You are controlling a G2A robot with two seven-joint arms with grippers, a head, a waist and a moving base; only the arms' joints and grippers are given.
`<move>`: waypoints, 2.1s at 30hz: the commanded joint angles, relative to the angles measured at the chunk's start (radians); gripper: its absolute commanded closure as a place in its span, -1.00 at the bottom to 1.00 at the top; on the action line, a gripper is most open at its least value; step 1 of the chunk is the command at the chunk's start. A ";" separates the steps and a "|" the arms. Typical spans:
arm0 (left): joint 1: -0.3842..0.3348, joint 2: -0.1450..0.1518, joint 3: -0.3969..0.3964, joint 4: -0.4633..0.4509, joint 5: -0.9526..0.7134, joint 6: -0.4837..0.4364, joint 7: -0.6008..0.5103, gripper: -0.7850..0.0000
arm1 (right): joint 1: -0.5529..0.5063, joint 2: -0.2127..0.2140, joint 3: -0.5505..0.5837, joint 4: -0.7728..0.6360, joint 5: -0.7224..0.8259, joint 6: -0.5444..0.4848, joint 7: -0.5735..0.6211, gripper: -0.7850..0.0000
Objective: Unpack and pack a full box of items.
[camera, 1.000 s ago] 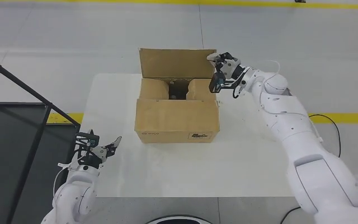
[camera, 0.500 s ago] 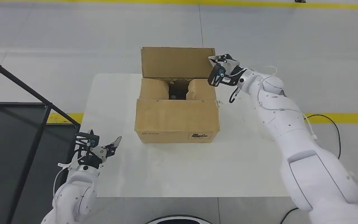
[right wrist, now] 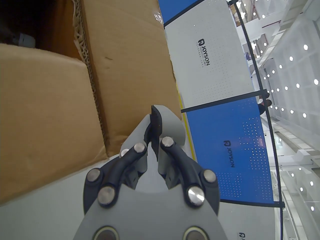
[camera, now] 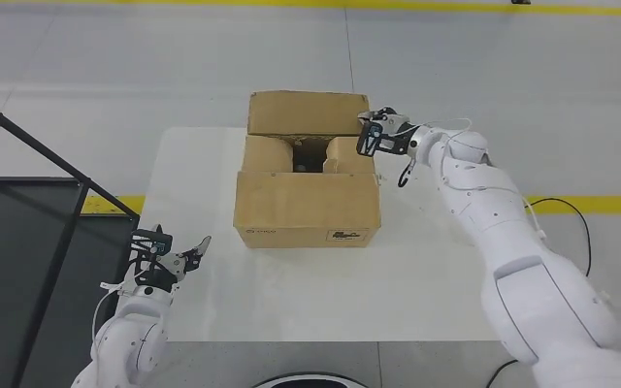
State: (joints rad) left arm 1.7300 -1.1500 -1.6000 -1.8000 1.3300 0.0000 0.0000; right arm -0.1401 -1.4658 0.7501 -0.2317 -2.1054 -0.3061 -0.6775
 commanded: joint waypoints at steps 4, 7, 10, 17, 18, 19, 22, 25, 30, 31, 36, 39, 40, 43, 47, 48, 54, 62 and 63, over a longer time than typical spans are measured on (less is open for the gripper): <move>0.000 0.000 0.000 0.000 0.000 0.000 0.000 -1.00 | 0.007 -0.006 -0.014 0.010 -0.011 -0.008 0.016 1.00; 0.000 0.000 0.000 0.000 0.000 0.000 0.000 -1.00 | 0.011 -0.006 -0.016 0.018 -0.009 -0.002 0.019 1.00; 0.000 0.000 0.000 0.000 0.000 0.000 0.000 -1.00 | 0.016 -0.003 -0.014 0.025 -0.002 0.028 0.013 1.00; 0.000 0.000 0.000 0.000 0.000 0.000 0.000 -1.00 | 0.018 0.024 0.033 0.022 0.089 0.118 -0.166 0.91; 0.000 0.000 0.000 0.000 0.000 0.000 0.000 -1.00 | 0.015 0.028 0.041 0.019 0.107 0.116 -0.193 0.86; 0.000 0.000 0.000 0.000 0.000 0.000 0.000 -1.00 | 0.011 0.032 0.049 0.017 0.125 0.109 -0.215 0.85; 0.000 0.000 0.000 0.000 0.000 0.000 0.000 -1.00 | -0.001 0.042 0.066 0.001 0.166 0.068 -0.274 0.81; 0.000 0.000 0.000 0.000 0.000 0.000 0.000 -1.00 | -0.020 0.053 0.086 -0.018 0.218 -0.001 -0.337 0.52; 0.000 0.000 0.000 0.000 0.000 0.000 0.000 -1.00 | -0.043 0.060 0.106 -0.031 0.271 -0.076 -0.381 -1.00; 0.000 0.000 0.000 0.000 0.000 0.000 0.000 -1.00 | -0.043 0.060 0.106 -0.031 0.271 -0.076 -0.381 -1.00; 0.000 0.000 0.000 0.000 0.000 0.000 0.000 -1.00 | -0.063 0.059 0.120 -0.040 0.317 -0.133 -0.386 -1.00; 0.000 0.000 0.000 0.000 0.000 0.000 0.000 -1.00 | -0.066 0.076 0.165 -0.044 0.425 -0.341 -0.362 -1.00; 0.000 0.000 0.000 0.000 0.000 0.000 0.000 -1.00 | -0.066 0.082 0.179 -0.047 0.461 -0.428 -0.351 -1.00; 0.000 0.000 0.000 0.000 0.000 0.000 0.000 -1.00 | -0.069 0.098 0.213 -0.091 0.569 -0.642 -0.195 -1.00; 0.000 0.000 0.000 0.000 0.000 0.000 0.000 -1.00 | -0.118 0.122 0.199 -0.187 0.680 -0.706 -0.086 -1.00; 0.000 0.000 0.000 0.000 0.000 0.000 0.000 -1.00 | -0.132 0.129 0.182 -0.203 0.718 -0.706 -0.058 -1.00; 0.000 0.000 0.000 0.000 0.000 0.000 0.000 -1.00 | -0.180 0.154 0.083 -0.318 0.941 -0.706 0.146 -1.00; 0.000 0.000 0.000 0.000 0.000 0.000 0.000 -1.00 | -0.197 0.153 0.079 -0.328 0.950 -0.706 0.170 -1.00; 0.000 0.000 0.000 0.000 0.000 0.000 0.000 -1.00 | -0.200 0.155 0.081 -0.339 0.958 -0.706 0.200 -1.00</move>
State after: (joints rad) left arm 1.7300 -1.1500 -1.6000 -1.8000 1.3300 0.0000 0.0000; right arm -0.3313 -1.3125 0.8307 -0.5596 -1.1574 -1.0123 -0.5144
